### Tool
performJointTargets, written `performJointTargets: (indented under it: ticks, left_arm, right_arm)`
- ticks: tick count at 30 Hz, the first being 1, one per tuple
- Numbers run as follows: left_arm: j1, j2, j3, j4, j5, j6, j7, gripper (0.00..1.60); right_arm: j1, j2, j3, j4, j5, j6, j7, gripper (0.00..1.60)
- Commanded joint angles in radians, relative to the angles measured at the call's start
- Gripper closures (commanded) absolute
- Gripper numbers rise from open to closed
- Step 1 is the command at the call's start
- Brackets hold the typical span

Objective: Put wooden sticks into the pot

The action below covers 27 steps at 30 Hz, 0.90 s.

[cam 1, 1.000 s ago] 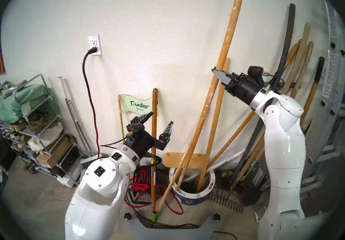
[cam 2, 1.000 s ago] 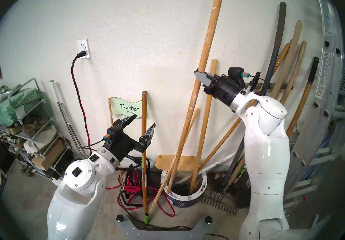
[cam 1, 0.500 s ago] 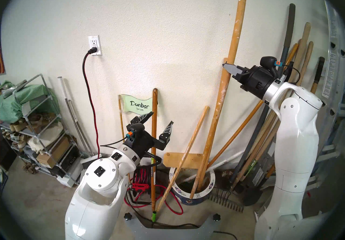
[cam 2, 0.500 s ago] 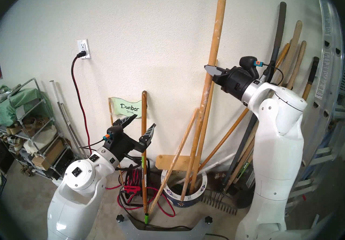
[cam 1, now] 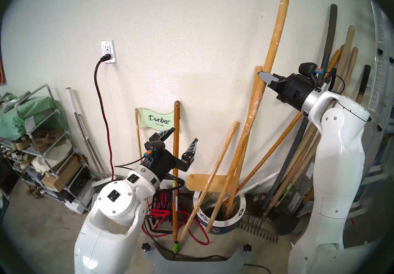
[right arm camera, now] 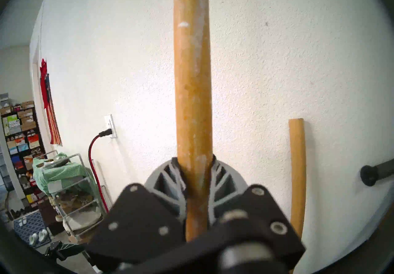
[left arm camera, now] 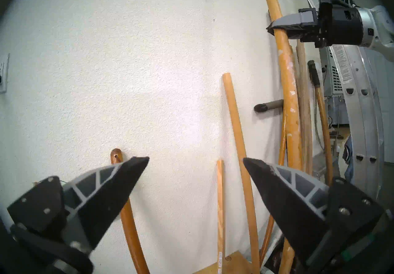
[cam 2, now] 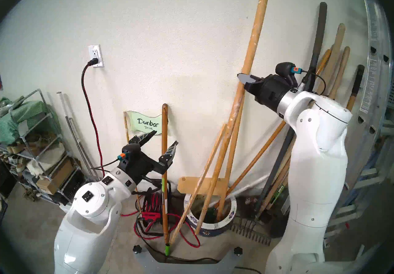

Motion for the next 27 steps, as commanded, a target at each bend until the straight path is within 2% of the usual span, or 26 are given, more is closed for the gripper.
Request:
performJointTargets:
  ticks: [1,8,17,19,27]
  left_arm:
    - [0.000,0.000,0.000,0.000,0.000,0.000,0.000,0.00]
    - [0.000,0.000,0.000,0.000,0.000,0.000,0.000,0.00]
    - [0.000,0.000,0.000,0.000,0.000,0.000,0.000,0.00]
    - [0.000,0.000,0.000,0.000,0.000,0.000,0.000,0.00]
    - [0.000,0.000,0.000,0.000,0.000,0.000,0.000,0.00]
  right_arm:
    - [0.038,0.008,-0.005,0.021,-0.006,-0.035,0.003,1.60]
    - [0.055,0.018,-0.010,0.085,-0.036,-0.112,0.001,1.60]
    - [0.045,0.039,-0.027,0.112,-0.080,-0.185,0.011,1.60]
    - [0.035,0.051,-0.038,0.118,-0.109,-0.229,0.010,1.60]
    - [0.025,0.043,-0.038,0.127,-0.130,-0.265,0.011,1.60]
